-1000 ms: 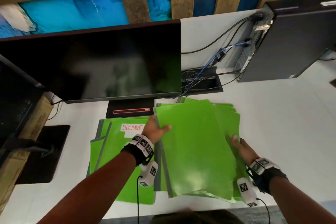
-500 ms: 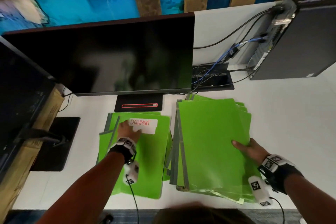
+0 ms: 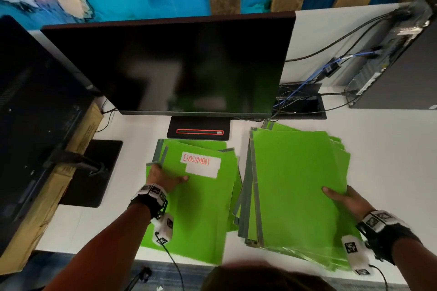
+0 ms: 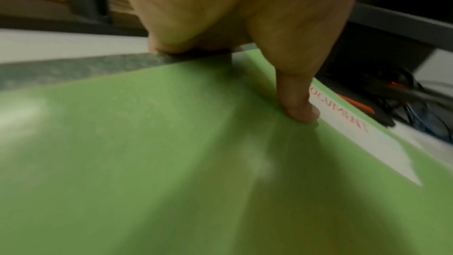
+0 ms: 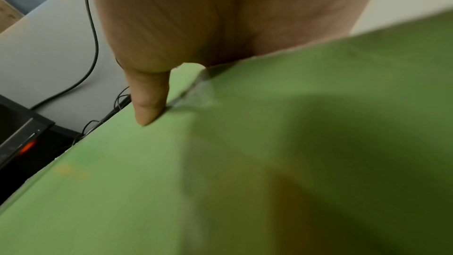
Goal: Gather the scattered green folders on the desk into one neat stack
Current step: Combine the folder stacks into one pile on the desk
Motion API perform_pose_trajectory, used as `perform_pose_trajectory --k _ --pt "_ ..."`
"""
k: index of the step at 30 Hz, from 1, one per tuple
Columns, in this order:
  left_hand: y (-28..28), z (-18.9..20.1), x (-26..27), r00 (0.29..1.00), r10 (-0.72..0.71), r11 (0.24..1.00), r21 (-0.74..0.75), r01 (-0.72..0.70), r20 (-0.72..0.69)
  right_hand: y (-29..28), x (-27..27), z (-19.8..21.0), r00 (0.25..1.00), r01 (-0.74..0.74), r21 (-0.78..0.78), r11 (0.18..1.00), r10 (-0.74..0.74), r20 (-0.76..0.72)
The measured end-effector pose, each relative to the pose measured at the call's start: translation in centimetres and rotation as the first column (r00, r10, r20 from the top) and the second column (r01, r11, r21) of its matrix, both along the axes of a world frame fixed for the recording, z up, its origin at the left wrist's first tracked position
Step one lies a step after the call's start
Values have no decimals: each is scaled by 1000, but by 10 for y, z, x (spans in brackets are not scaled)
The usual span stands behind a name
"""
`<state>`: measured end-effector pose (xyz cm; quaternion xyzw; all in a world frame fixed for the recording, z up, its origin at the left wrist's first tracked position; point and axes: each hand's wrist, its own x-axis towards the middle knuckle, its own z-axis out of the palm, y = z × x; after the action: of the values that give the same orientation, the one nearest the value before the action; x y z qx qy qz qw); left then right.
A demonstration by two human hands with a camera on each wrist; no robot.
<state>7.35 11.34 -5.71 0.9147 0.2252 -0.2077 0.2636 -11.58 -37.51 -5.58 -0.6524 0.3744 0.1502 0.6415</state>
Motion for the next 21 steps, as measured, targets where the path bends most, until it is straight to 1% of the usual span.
perform_pose_trajectory --k 2,3,4,6,7,9,11,13,14,15,17,19,21 --pt "7 0 -3 1000 23 1000 3 -23 -11 7 3 11 1000 0 4 1000 0 -3" --pt "9 2 -4 1000 -9 1000 -1 9 -8 8 4 14 1000 9 -3 1000 -9 -8" --pt "9 6 -4 998 -68 998 -8 68 12 10 3 16 1000 11 -12 1000 -11 -9" --pt "4 16 2 968 -246 969 12 246 51 7 2 12 1000 6 -33 999 -6 -3" --pt "0 19 7 935 -348 937 41 346 64 6 1 10 1000 -6 -35 999 6 -8" --pt "-15 27 17 842 -536 842 110 528 62 7 1 11 1000 -7 -27 1000 6 -11" --pt "-31 27 28 752 -658 743 177 645 22 8 2 13 1000 -8 -43 999 8 -13" --pt "-48 23 35 698 -715 671 232 704 -51 4 0 7 1000 -1 -65 998 -1 -18" --pt "-55 21 37 681 -727 647 244 722 -87 1 -2 1 1000 -3 -58 998 2 -19" --pt "-60 19 38 672 -731 633 248 733 -118 -3 -4 -3 1000 -3 -44 999 2 -15" --pt "-64 17 42 655 -737 604 272 750 -169 2 -4 10 1000 28 -16 999 -28 -11" --pt "-60 19 46 643 -736 579 295 760 -211 7 -5 21 997 79 9 997 -79 27" --pt "-53 20 47 648 -727 586 287 758 -226 12 -6 28 993 107 37 994 -109 50"
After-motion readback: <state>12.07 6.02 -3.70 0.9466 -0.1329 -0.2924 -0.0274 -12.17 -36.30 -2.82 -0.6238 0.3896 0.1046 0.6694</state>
